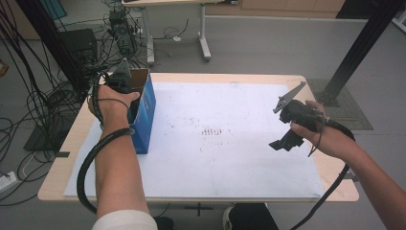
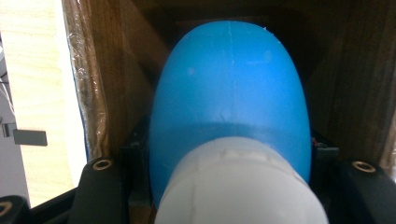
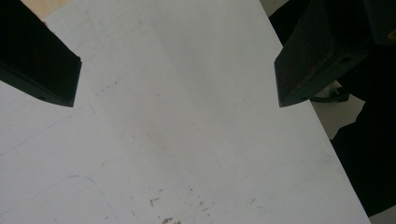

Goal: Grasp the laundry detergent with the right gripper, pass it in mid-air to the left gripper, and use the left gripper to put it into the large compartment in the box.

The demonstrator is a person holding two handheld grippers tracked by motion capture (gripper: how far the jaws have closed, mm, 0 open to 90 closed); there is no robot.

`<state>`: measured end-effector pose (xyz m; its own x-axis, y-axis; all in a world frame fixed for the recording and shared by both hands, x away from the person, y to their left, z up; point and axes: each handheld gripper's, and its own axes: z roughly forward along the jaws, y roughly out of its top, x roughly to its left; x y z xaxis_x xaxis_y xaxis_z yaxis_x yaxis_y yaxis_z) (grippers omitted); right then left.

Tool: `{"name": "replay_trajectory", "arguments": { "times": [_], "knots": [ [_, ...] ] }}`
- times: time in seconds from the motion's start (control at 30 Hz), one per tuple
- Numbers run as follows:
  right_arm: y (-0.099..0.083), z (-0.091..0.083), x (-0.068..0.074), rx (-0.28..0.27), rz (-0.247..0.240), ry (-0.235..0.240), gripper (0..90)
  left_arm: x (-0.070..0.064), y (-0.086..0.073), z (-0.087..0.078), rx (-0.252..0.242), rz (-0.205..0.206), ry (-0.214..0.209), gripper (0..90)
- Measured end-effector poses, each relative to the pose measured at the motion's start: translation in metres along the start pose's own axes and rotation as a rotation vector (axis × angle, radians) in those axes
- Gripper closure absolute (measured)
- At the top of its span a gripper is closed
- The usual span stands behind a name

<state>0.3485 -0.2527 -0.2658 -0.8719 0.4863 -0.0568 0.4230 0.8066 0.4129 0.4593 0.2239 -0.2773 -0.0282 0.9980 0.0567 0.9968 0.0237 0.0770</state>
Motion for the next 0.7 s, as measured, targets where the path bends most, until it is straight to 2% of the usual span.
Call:
{"name": "replay_trajectory", "arguments": {
  "times": [0.7],
  "knots": [
    [-0.0008,-0.0025,-0.0012,-0.004,0.002,-0.001,0.5,0.0008,0.0006,0.0001,0.004,-0.003,-0.004,37.9]
  ]
}}
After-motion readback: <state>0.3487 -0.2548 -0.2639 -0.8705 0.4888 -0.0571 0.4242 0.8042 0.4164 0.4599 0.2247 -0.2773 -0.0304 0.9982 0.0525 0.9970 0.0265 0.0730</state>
